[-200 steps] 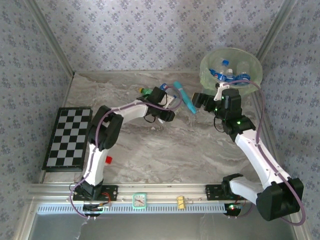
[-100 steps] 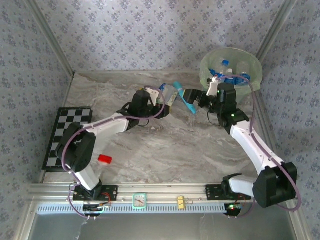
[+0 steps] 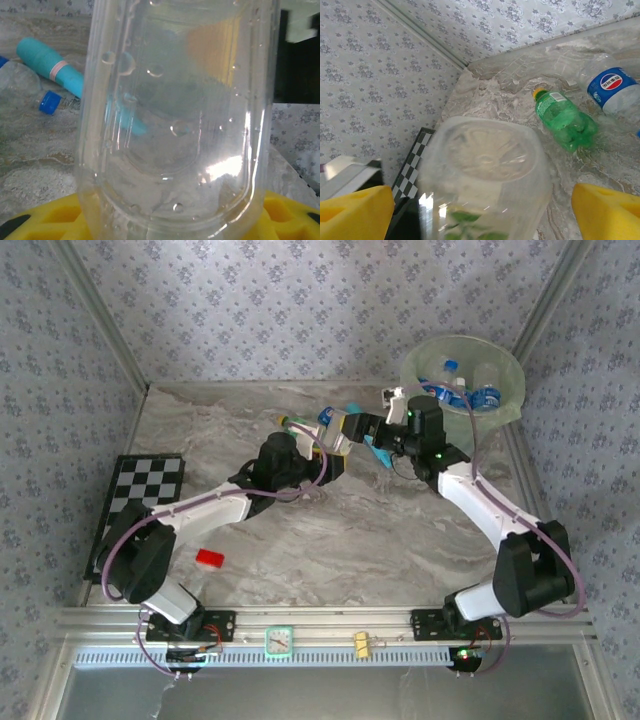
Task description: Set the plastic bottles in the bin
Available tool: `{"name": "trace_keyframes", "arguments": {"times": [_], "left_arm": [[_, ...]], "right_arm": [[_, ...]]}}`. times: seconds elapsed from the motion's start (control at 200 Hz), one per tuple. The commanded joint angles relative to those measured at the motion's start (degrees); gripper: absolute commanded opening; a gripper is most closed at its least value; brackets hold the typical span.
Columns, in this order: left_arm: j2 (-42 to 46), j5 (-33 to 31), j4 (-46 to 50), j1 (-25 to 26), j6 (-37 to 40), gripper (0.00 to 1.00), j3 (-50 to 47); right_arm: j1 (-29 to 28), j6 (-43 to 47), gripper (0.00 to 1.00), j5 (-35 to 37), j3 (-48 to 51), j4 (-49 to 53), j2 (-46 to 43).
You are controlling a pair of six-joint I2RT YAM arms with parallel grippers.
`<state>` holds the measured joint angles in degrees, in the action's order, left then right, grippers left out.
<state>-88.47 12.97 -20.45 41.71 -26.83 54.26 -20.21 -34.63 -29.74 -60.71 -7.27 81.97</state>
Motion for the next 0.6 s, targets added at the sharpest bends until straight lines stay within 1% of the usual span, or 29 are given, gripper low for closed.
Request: {"name": "trace_keyframes", "arguments": {"times": [0.0, 0.115, 0.19, 0.285, 0.41, 0.51, 0.595], "left_arm": [[2.13, -0.32, -1.88, 0.56, 2.21, 0.46, 0.53], [2.49, -0.05, -1.12, 1.08, 3.17, 0.46, 0.47], [2.59, -0.21, -0.81, 1.33, 3.60, 0.46, 0.45], [2.59, -0.45, -0.50, 1.44, 3.86, 0.46, 0.48], [2.16, -0.92, -0.53, 1.52, 3.80, 0.47, 0.57], [2.15, -1.39, -0.50, 1.59, 3.51, 0.52, 0.54], [2.56, -2.13, -0.64, 1.59, 3.36, 0.59, 0.22]], "right_arm": [[-0.58, -2.06, 0.92, -2.27, -2.61, -2.81, 1.62], [-0.73, -2.85, 0.88, -2.86, -3.32, -2.93, 3.07], [-0.72, -3.24, 0.82, -3.52, -3.62, -3.02, 3.76], [-0.80, -3.82, 0.77, -4.16, -3.96, -3.39, 4.40], [-0.91, -4.35, 0.65, -4.93, -3.98, -4.20, 4.73], [-0.89, -4.40, 0.57, -4.89, -3.81, -4.42, 4.61], [-0.90, -4.09, 0.55, -4.63, -3.80, -4.25, 4.36]]}}
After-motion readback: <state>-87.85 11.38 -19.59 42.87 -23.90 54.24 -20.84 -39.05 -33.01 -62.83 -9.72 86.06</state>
